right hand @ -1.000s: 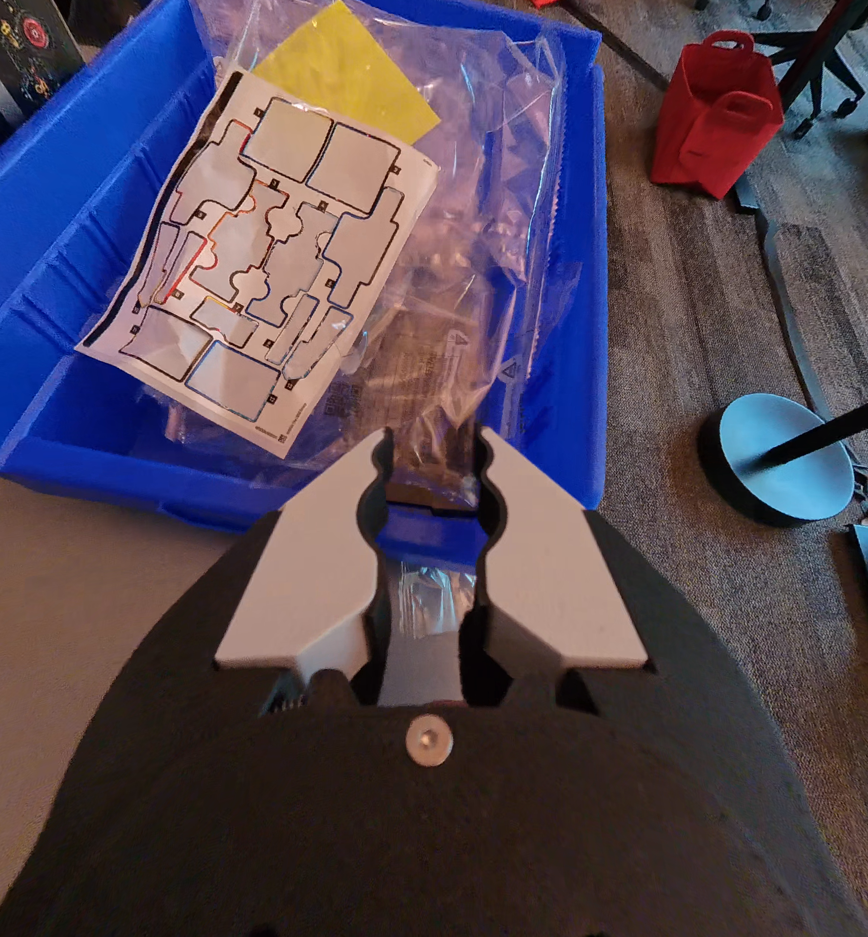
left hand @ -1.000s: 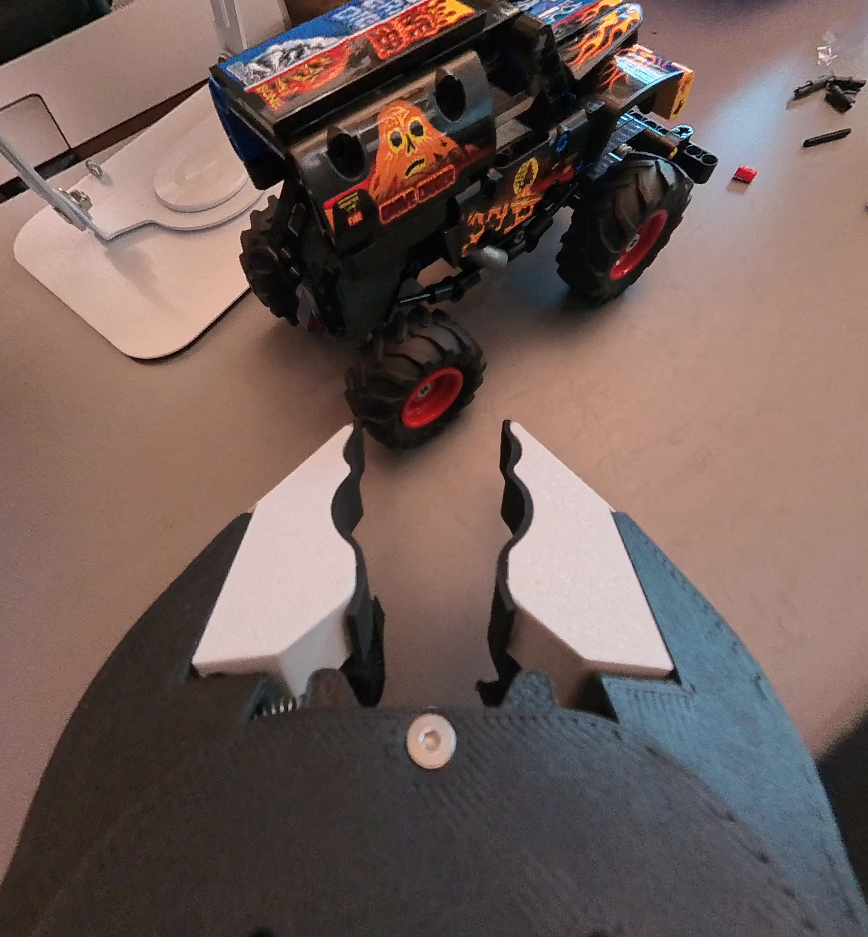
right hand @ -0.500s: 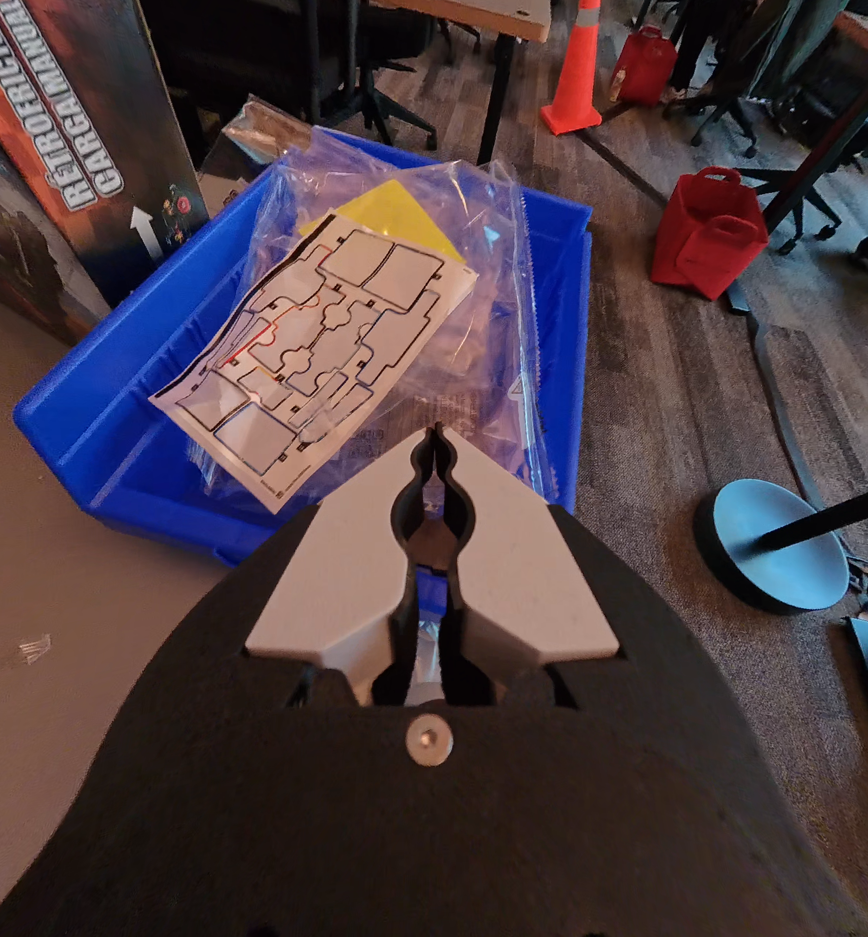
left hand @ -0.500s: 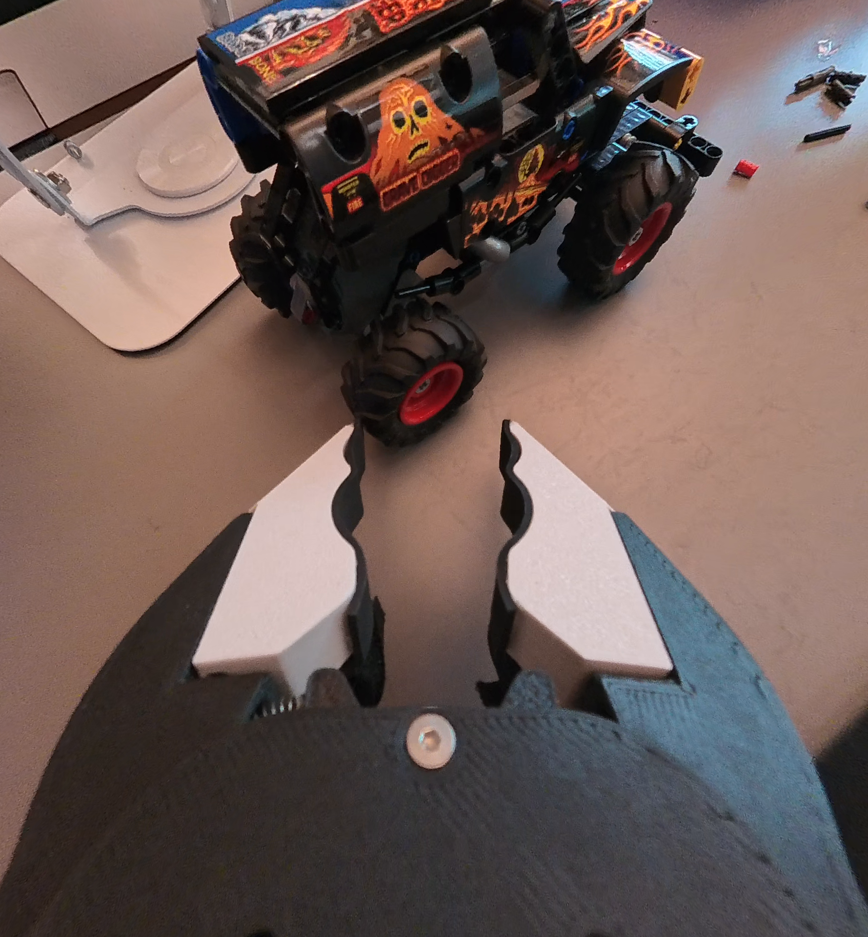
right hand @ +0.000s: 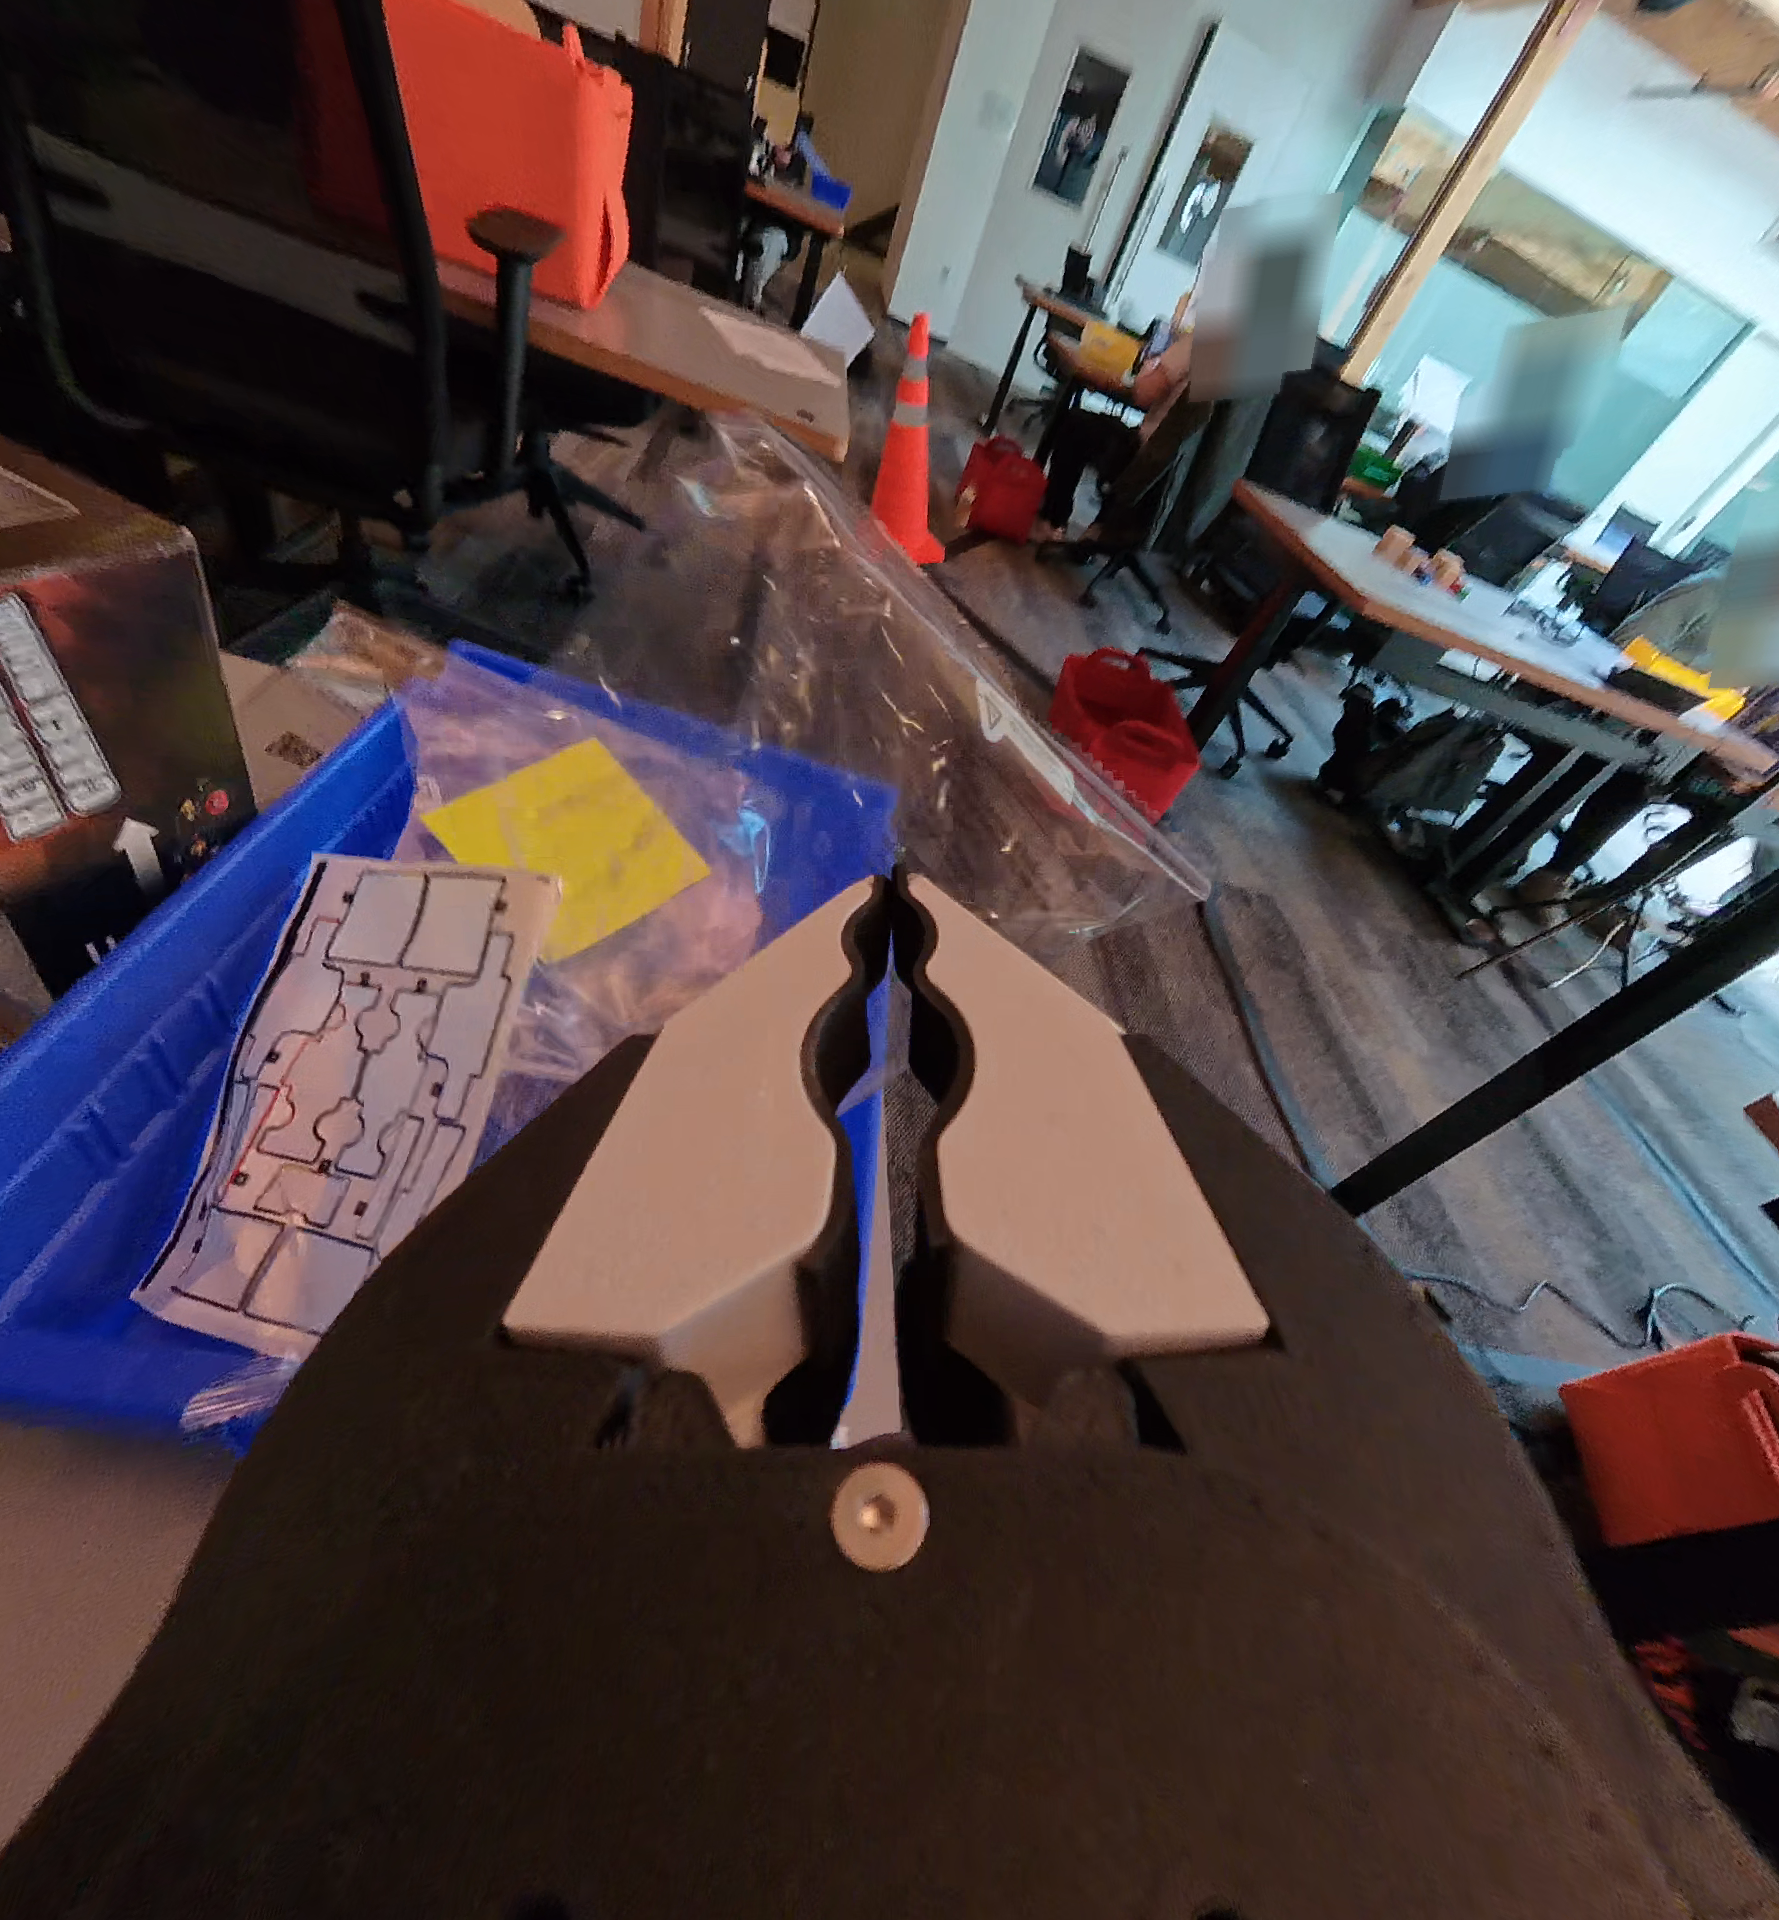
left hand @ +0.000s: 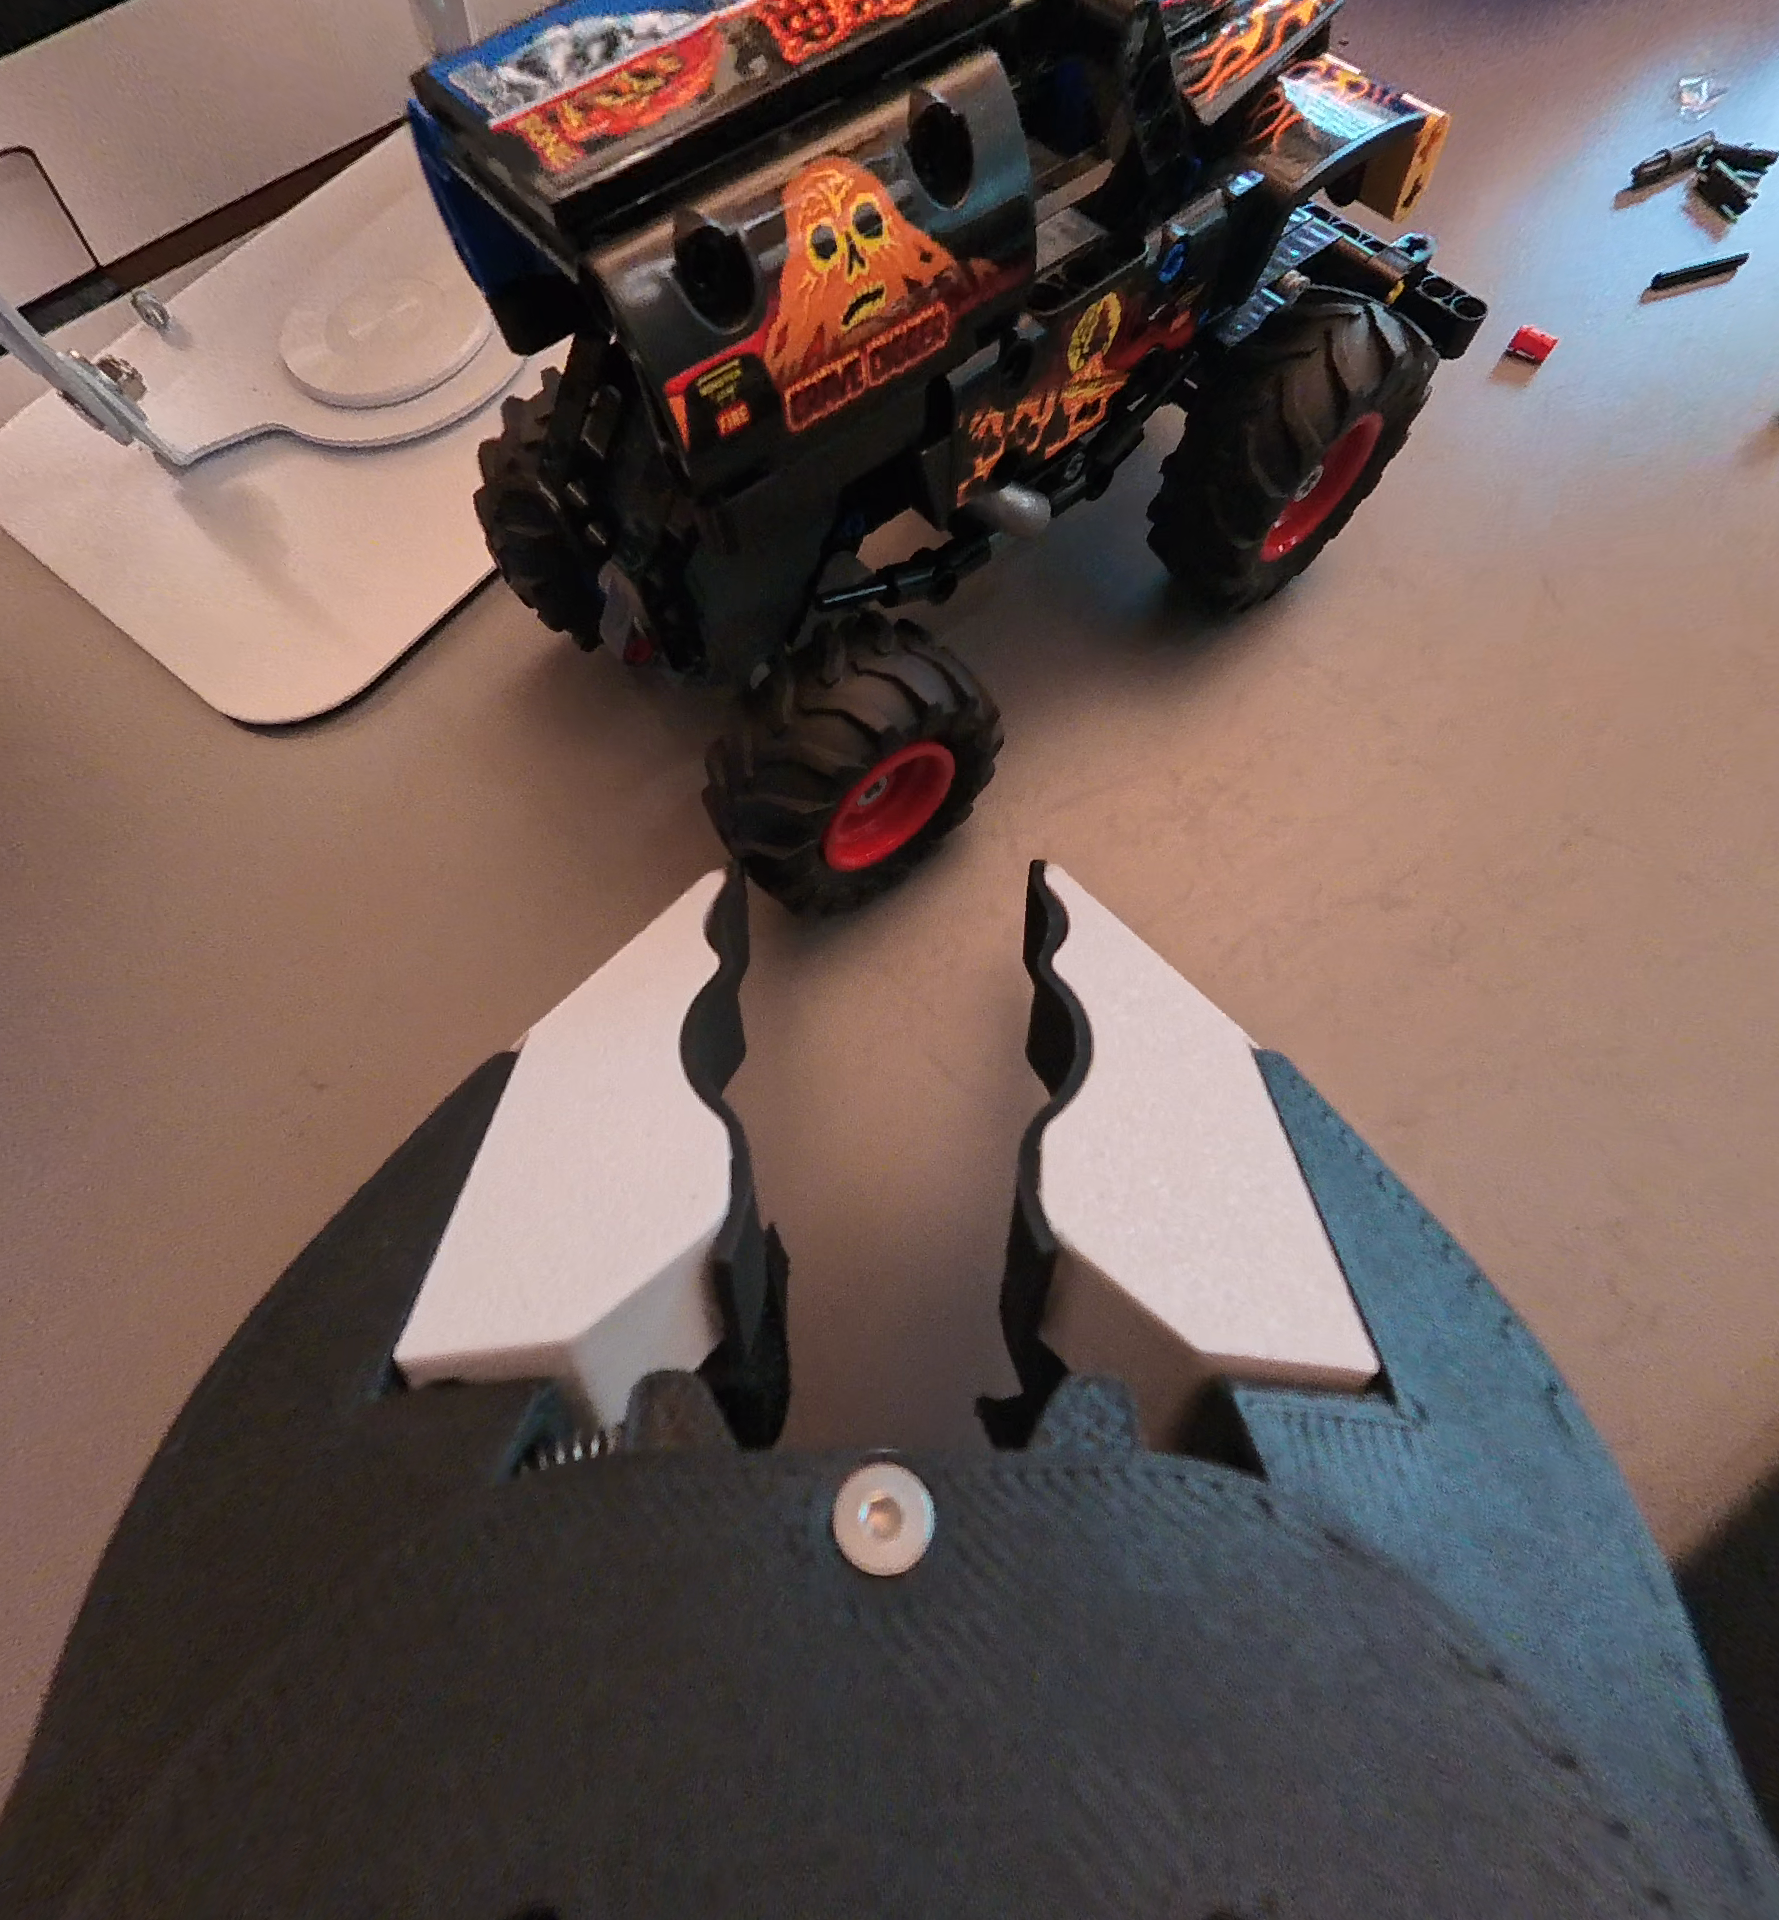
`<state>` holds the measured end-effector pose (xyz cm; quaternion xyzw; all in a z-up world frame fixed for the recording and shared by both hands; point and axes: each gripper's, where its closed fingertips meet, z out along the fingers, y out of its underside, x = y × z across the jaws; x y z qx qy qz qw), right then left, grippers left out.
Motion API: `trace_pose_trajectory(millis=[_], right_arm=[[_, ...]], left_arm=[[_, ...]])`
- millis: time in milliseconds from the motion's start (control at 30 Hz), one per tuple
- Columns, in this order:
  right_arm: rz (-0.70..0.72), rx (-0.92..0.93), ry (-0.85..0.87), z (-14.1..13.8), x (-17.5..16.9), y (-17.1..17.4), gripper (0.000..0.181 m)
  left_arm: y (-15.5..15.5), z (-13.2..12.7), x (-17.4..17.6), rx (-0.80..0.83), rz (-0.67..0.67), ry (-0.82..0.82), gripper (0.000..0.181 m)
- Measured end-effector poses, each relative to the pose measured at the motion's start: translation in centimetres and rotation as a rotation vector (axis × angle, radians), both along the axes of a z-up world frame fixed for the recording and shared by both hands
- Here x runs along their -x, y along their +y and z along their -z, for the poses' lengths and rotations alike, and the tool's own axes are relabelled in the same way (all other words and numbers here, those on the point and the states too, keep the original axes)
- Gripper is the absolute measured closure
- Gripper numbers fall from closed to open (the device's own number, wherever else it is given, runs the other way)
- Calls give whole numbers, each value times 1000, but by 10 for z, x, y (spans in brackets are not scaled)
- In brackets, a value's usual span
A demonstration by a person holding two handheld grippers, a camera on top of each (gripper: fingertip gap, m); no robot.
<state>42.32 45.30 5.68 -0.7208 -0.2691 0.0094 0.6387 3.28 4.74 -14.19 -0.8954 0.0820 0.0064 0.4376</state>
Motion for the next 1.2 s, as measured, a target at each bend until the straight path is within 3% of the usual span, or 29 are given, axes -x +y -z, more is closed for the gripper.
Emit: trace_pose_trajectory(millis=[133,267,467,700,900,1000,1200], right_arm=[[-50,-71,30,-36,5,-27,181],[-152,-98,42,-61,16,-69,181],[-411,-68,86,-80,37,-151,181],[-820,-17,-11,-68,78,-263,181],[-1171,81,-108,-29,124,-353,181],[-1323,104,-157,-7,146,-388,181],[-1491,179,-125,26,182,-422,181]], left_arm=[[2,-11,-7,-55,38,13,119],[5,-28,-22,-143,105,141,115],[0,-72,-36,-343,155,184,111],[-5,-128,-80,-489,303,235,105],[-11,-191,-131,-544,507,242,93],[-9,-191,-141,-462,588,267,92],[-14,-116,-141,-86,703,203,118]])
